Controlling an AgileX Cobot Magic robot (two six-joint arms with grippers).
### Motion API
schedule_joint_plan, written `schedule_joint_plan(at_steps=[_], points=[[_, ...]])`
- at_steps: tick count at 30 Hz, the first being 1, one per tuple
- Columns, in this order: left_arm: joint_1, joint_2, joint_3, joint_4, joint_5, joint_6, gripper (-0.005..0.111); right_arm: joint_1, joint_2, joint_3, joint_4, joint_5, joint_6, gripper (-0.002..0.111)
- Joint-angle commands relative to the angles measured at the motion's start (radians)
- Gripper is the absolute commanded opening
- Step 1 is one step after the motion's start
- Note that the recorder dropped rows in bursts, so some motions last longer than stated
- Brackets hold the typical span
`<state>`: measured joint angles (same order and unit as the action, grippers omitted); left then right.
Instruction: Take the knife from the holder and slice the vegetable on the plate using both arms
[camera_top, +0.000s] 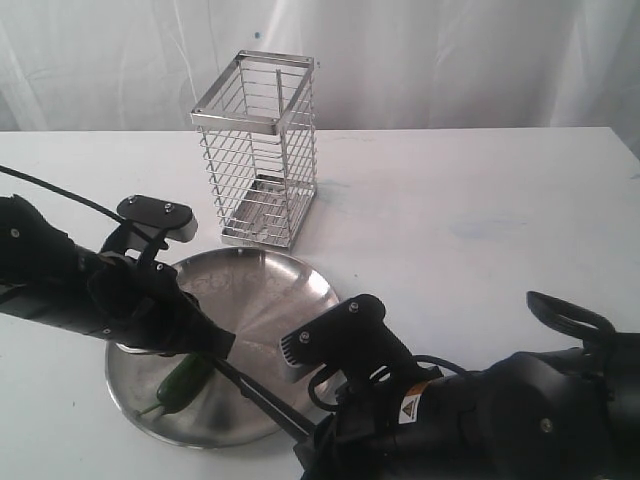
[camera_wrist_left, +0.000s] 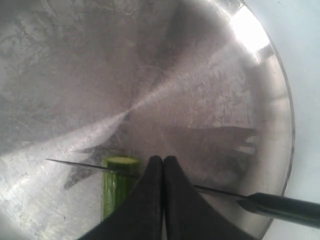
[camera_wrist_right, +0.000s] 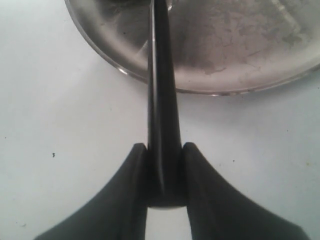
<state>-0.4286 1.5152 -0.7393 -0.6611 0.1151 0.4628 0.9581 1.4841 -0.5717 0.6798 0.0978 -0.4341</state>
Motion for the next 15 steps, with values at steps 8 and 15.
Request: schedule_joint_plan(at_steps=[8, 15], points=[[-0.002, 0.072, -0.029, -0.010, 0.028, 0.022, 0.000, 0.002, 0.002, 0.003, 0.003, -0.008, 0.001, 0.000], [-0.002, 0.195, -0.029, -0.010, -0.014, 0.053, 0.000, 0.002, 0.002, 0.003, 0.003, -0.010, 0.001, 0.000]])
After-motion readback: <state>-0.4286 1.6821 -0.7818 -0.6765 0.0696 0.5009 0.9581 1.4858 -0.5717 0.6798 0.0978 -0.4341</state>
